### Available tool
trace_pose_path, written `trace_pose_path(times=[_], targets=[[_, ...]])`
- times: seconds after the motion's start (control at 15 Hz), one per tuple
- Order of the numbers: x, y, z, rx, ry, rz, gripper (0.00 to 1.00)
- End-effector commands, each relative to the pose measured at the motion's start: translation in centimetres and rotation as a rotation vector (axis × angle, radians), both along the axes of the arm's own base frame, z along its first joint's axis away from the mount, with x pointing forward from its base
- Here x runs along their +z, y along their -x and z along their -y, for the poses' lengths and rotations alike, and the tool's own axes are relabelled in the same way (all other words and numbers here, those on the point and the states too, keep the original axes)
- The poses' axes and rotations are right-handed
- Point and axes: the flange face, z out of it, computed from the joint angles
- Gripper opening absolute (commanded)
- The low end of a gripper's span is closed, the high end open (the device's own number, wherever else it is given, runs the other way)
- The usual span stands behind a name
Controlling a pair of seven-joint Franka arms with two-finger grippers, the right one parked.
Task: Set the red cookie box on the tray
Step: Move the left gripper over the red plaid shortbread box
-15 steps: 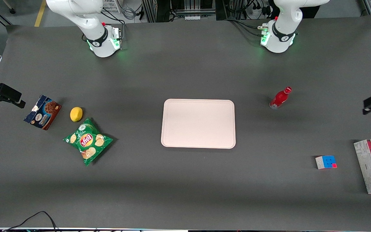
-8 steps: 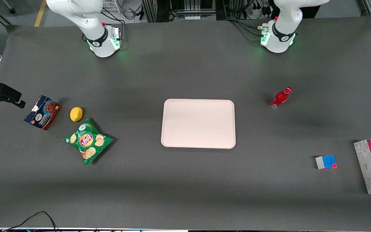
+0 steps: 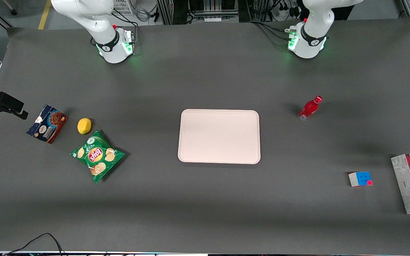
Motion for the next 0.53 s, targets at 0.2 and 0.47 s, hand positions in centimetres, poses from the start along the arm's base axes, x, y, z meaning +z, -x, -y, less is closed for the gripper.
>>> trace_pose_path(times=[0.2, 0.47], targets=[[-4.5, -1.9, -2.6, -0.058, 0.002, 0.012, 1.0], [-8.1, -1.6, -3.7, -0.047, 0.094, 0.033, 1.0]])
